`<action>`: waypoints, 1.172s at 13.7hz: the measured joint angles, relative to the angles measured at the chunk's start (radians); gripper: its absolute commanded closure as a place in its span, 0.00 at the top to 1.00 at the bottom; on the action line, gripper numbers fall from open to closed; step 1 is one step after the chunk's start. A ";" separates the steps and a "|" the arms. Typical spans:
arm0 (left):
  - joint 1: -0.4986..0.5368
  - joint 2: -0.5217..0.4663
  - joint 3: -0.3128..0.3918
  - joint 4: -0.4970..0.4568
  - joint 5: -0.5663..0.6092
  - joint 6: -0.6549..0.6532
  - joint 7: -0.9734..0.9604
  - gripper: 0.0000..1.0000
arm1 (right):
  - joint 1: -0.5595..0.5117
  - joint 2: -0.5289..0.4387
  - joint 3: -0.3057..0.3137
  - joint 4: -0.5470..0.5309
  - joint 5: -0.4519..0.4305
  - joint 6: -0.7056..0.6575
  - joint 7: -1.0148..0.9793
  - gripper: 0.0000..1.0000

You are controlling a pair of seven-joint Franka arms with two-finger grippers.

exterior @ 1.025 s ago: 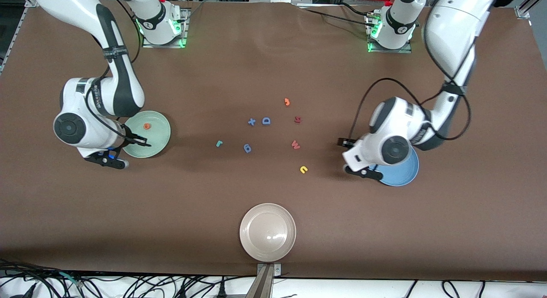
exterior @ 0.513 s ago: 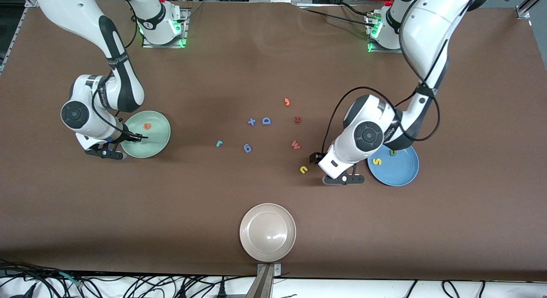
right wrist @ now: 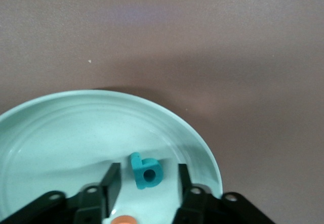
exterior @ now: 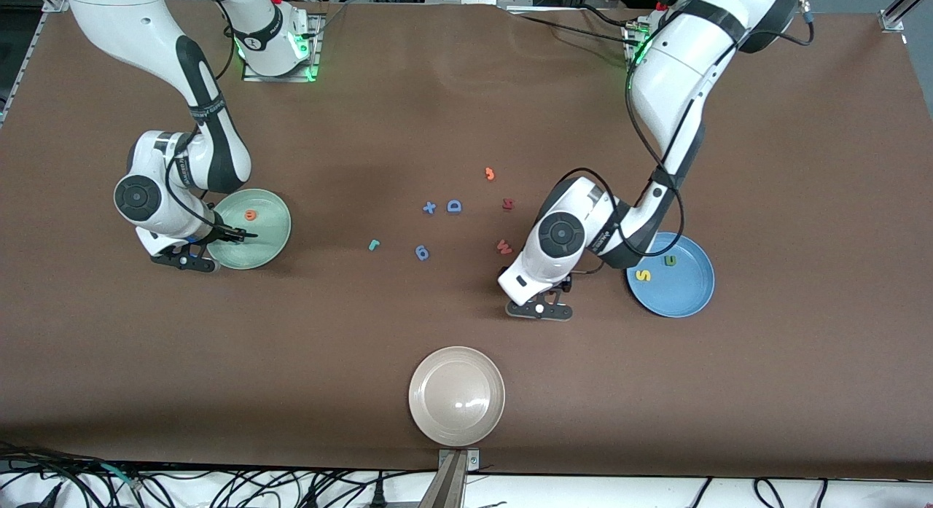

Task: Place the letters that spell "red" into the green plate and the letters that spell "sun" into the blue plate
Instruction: 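Grasp the yellow u with the left gripper while the right gripper reaches a teal letter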

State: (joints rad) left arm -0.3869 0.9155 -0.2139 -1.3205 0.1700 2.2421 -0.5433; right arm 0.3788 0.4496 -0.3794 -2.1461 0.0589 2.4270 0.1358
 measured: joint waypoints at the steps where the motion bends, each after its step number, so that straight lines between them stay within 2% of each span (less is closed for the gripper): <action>1: -0.007 0.014 0.002 0.016 0.000 0.000 0.000 1.00 | 0.000 -0.004 0.000 0.003 0.000 -0.001 0.000 0.97; 4: -0.011 0.036 0.004 0.025 0.039 0.000 0.000 0.96 | 0.005 -0.043 0.013 0.038 0.005 -0.100 0.038 0.97; 5: -0.011 0.040 0.004 0.025 0.057 0.000 0.000 0.90 | 0.007 -0.064 0.032 0.068 0.007 -0.164 0.076 0.97; 6: -0.011 0.042 0.004 0.025 0.064 0.000 0.000 0.70 | 0.010 -0.082 0.056 0.099 0.015 -0.218 0.121 0.97; 7: -0.012 0.044 0.004 0.025 0.065 -0.001 0.001 0.60 | 0.013 -0.097 0.082 0.126 0.035 -0.252 0.162 0.97; 9: -0.012 0.048 0.003 0.025 0.065 0.000 0.002 0.55 | 0.017 -0.110 0.138 0.162 0.085 -0.271 0.234 0.97; 11: -0.015 0.047 -0.001 0.031 0.065 0.000 0.002 0.54 | 0.020 -0.106 0.195 0.189 0.115 -0.271 0.316 0.97; 13: -0.018 0.047 -0.001 0.032 0.065 -0.002 0.002 0.42 | 0.021 -0.089 0.253 0.222 0.125 -0.268 0.418 0.97; 15: -0.019 0.046 -0.007 0.033 0.065 -0.001 0.002 0.22 | 0.022 -0.057 0.305 0.247 0.127 -0.239 0.514 0.97; 16: -0.019 0.045 -0.007 0.033 0.065 -0.001 0.002 0.16 | 0.026 -0.038 0.325 0.253 0.127 -0.211 0.556 0.97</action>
State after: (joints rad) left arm -0.4058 0.9610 -0.2209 -1.2875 0.2350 2.2410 -0.5411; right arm 0.4052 0.4118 -0.0544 -1.8933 0.1856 2.2160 0.6918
